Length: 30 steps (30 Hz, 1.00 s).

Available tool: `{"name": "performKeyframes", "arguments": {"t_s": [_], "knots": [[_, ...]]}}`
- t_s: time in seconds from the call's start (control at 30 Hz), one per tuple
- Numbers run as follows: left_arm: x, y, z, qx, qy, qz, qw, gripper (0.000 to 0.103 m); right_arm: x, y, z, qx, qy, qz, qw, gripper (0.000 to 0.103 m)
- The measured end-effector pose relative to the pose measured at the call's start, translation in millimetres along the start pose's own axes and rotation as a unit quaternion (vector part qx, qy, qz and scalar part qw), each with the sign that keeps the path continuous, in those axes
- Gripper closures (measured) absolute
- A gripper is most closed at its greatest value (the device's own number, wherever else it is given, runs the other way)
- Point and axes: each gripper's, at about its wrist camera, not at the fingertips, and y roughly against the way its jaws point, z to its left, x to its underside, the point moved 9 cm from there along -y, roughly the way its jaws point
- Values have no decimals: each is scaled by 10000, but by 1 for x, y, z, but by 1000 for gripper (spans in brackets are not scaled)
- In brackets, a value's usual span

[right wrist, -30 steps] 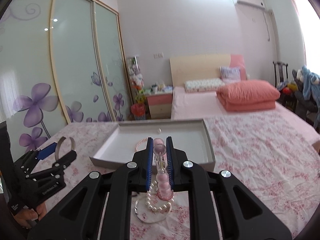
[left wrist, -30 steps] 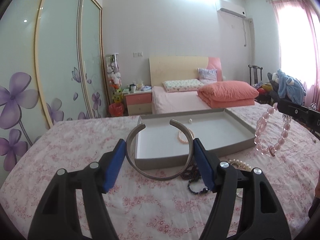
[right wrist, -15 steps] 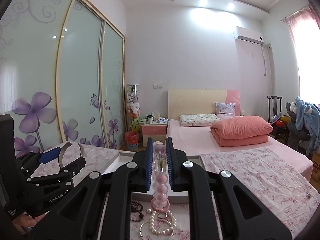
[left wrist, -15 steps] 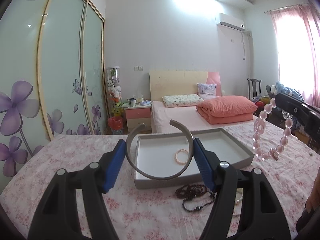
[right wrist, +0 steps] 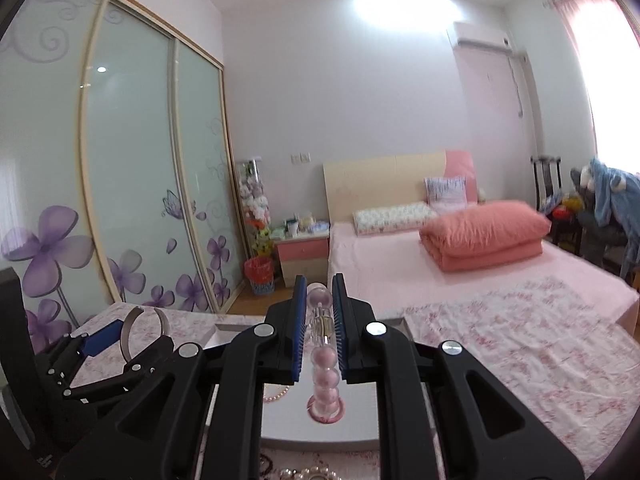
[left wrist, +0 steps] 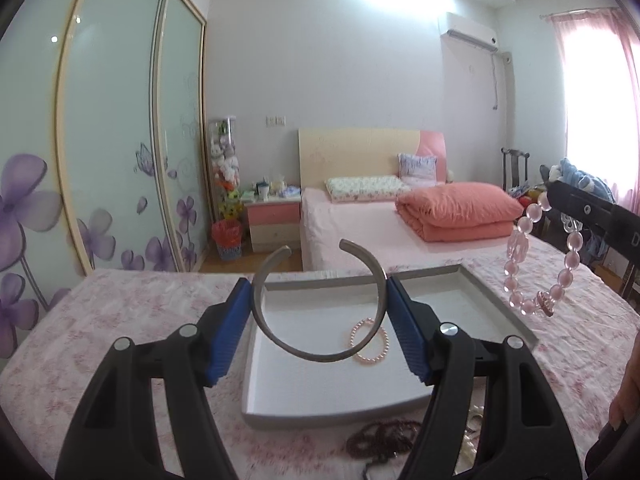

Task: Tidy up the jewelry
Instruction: 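Carry the pink bead bracelet and silver cuff into the tray and release both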

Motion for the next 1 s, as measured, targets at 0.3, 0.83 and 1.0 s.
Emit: {"name": "performKeyframes", "arguments": {"t_s": [0.3, 0.83, 1.0], "knots": [[34, -88, 2, 163, 169, 1042, 9943, 37, 45, -78, -7, -249, -402, 1136, 9924, 89], [26, -106, 24, 75, 507, 1066, 9930, 35, 53, -86, -31, 108, -474, 1423, 9886, 73], [21, -92, 28, 7, 507, 1001, 9937, 35, 46, -80, -26, 96, -428, 1350, 9899, 73]]}}
